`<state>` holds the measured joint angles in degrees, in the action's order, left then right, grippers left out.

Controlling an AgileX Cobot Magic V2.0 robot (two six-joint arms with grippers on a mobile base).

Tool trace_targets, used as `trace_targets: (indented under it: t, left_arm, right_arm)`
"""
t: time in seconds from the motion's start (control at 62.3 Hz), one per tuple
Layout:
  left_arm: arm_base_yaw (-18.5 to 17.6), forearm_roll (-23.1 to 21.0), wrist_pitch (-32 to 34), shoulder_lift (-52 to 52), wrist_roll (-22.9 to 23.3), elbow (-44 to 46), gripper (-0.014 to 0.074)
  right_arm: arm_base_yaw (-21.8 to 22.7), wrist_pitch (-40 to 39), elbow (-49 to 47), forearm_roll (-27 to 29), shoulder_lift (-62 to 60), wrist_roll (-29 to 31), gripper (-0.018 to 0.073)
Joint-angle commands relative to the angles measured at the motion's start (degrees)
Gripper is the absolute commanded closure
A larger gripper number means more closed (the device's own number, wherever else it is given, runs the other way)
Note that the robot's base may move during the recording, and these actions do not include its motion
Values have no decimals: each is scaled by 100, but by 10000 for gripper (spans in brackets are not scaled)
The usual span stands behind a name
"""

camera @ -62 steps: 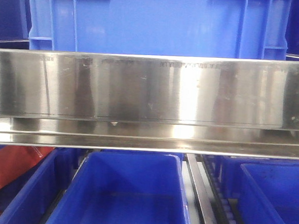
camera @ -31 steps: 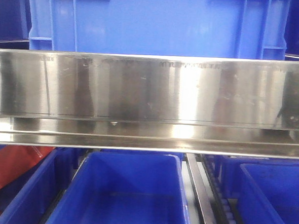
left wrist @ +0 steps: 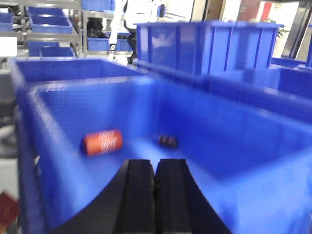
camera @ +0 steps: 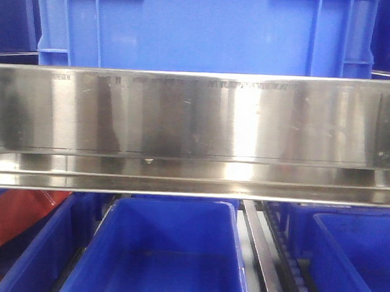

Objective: Place cylindrical capacitor in blue bin on shelf
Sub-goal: 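Lower the left gripper into the same blue bin and release the orange cylinder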

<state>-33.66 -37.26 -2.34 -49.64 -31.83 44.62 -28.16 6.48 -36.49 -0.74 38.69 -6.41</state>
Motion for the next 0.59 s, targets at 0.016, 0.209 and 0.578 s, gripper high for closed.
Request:
trace_targets:
  t: [0.016, 0.209, 0.578]
  left_arm:
    - [-30, -172, 234, 717, 1, -705, 708]
    - [-30, -621, 234, 1944, 1, -1569, 708]
    - [-30, -621, 335, 3087, 1, -1776, 708]
  right_arm:
    - [0, -194, 640, 7, -644, 33, 724]
    - [0, -172, 1237, 7, -1682, 33, 724]
    - [0, -140, 1264, 7, -2309, 33, 724]
